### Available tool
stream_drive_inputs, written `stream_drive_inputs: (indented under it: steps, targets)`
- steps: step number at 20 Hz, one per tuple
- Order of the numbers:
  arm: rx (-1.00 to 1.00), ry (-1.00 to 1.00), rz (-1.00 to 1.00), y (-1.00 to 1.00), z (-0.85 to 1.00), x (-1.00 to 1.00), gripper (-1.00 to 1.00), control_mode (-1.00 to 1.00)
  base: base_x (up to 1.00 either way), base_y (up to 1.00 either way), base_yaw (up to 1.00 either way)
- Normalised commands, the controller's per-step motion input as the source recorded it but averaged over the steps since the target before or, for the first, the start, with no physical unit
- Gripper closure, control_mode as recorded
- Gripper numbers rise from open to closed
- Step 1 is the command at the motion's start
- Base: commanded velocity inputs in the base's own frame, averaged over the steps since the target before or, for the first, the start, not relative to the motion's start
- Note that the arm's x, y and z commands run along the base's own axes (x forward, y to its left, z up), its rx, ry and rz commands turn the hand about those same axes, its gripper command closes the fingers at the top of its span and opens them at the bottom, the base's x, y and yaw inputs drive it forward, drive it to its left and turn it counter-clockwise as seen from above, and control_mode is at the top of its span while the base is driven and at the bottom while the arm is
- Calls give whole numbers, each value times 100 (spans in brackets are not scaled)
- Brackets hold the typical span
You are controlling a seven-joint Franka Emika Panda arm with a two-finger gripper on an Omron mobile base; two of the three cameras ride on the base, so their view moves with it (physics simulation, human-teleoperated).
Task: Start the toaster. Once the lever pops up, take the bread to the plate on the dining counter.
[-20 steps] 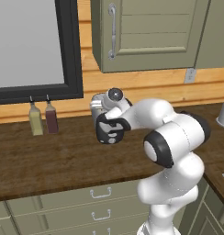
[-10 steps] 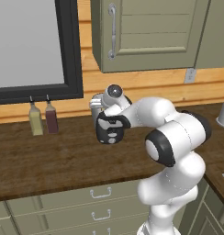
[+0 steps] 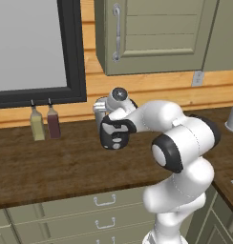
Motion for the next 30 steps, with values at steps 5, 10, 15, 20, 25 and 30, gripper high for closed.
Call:
stream_drive_inputs:
  steps: [5,10,15,20,25,30]
  targets:
    - [0,0,0,0,0,0,-100,-100,0,0,0]
    - [0,0,0,0,0,0,-100,-100,0,0,0]
    - [0,0,0,0,0,0,-100,-100,0,0,0]
    - [0,0,0,0,0,0,-100,-100,0,0,0]
    - [0,0,0,0,0,0,-100,-100,0,0,0]
    - [0,0,0,0,0,0,-100,-100,0,0,0]
